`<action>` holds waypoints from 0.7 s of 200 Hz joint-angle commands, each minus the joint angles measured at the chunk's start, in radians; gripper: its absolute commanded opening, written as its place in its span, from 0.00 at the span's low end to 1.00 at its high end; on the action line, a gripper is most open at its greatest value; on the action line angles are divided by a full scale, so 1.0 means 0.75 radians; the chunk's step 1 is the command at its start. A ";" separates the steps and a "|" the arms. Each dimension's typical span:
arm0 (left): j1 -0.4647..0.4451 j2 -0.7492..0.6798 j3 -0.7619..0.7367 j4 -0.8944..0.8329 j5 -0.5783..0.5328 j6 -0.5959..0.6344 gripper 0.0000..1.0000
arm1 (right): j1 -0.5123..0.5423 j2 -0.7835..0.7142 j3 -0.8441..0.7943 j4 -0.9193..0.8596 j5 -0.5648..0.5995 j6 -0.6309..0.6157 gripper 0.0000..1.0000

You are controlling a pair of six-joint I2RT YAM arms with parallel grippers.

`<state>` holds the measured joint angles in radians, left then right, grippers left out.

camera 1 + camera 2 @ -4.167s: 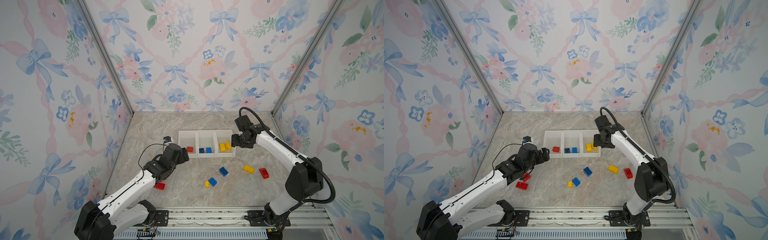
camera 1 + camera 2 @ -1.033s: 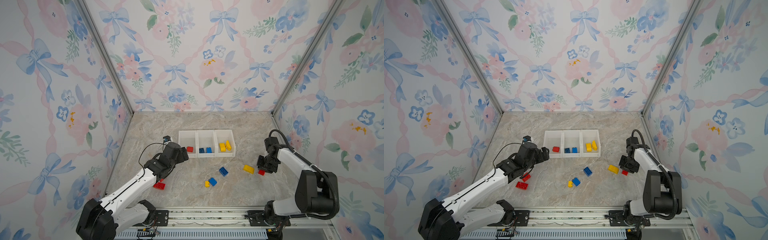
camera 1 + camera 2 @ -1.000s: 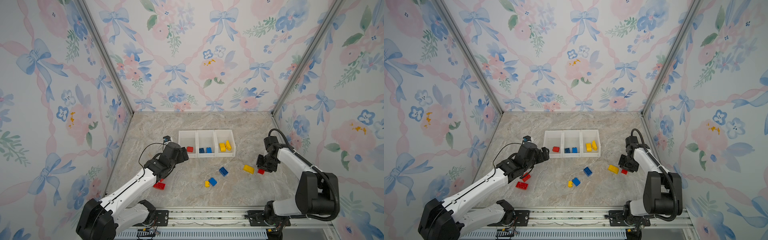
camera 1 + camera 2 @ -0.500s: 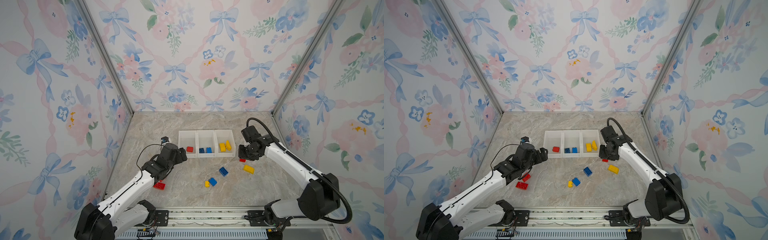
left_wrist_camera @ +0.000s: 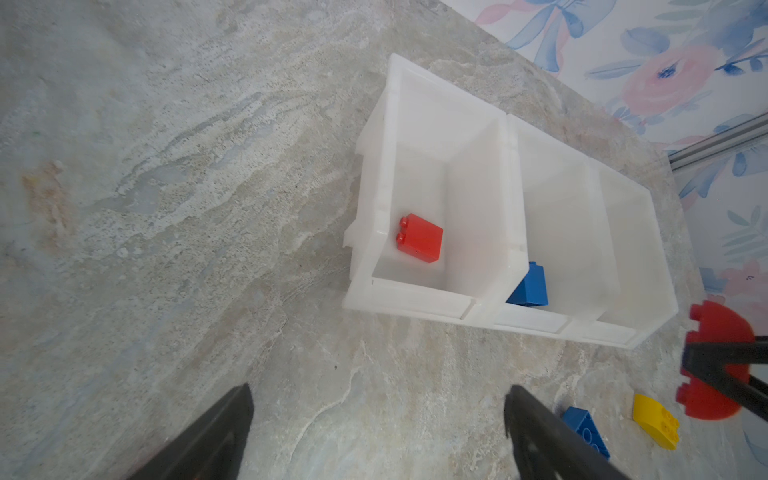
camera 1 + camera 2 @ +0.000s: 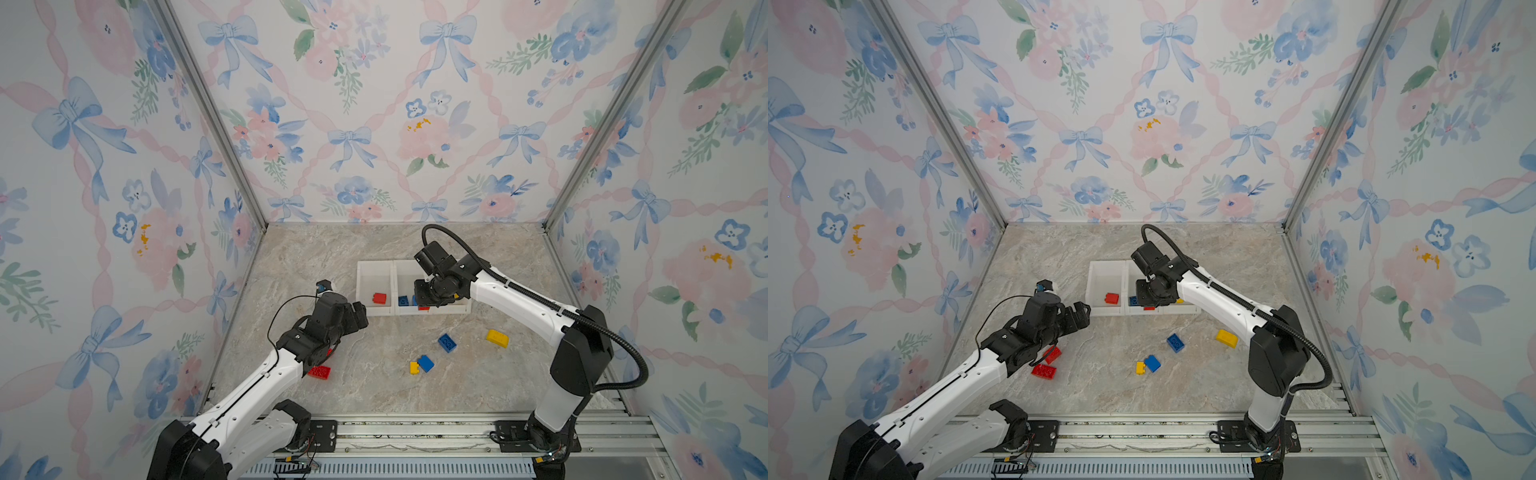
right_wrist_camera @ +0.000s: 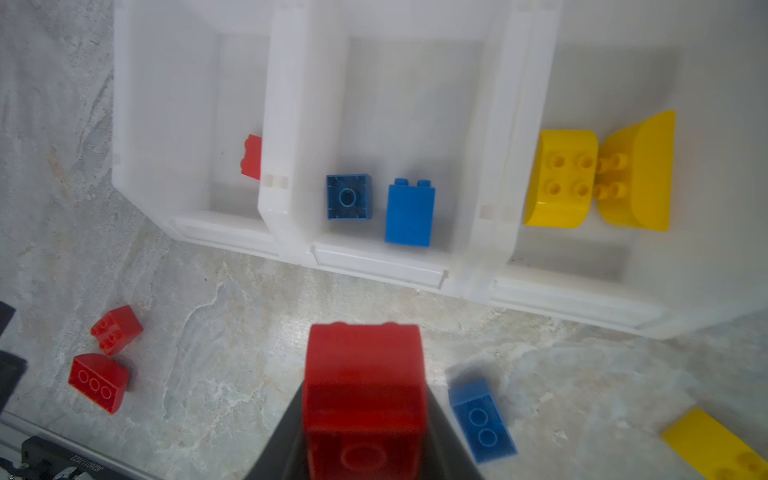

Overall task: Sort the legos into containers by color
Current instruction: 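Carry the red brick with the right gripper over the bin nearest the left arm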

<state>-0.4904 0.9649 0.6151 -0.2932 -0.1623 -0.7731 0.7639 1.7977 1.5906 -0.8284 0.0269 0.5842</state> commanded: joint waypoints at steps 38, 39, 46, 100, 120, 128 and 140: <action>0.038 -0.037 -0.034 -0.011 0.056 0.055 0.97 | 0.088 0.256 0.331 0.031 -0.036 -0.047 0.23; 0.038 -0.038 -0.034 -0.012 0.055 0.054 0.97 | 0.089 0.260 0.336 0.031 -0.035 -0.049 0.23; 0.040 -0.039 -0.031 -0.012 0.058 0.055 0.97 | 0.093 0.293 0.378 0.031 -0.032 -0.058 0.23; 0.042 -0.035 -0.027 -0.012 0.064 0.051 0.97 | 0.079 0.567 0.699 -0.009 -0.033 -0.104 0.23; 0.042 -0.038 -0.027 -0.011 0.067 0.049 0.97 | 0.073 0.664 0.822 -0.033 -0.044 -0.121 0.23; 0.042 -0.039 -0.028 -0.012 0.069 0.048 0.97 | 0.073 0.700 0.870 -0.048 -0.047 -0.128 0.23; 0.041 -0.042 -0.028 -0.012 0.068 0.045 0.97 | 0.069 0.753 0.944 -0.072 -0.052 -0.135 0.24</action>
<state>-0.4641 0.9504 0.6029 -0.2935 -0.1215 -0.7593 0.8238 2.2986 2.1937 -0.8207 0.0021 0.5117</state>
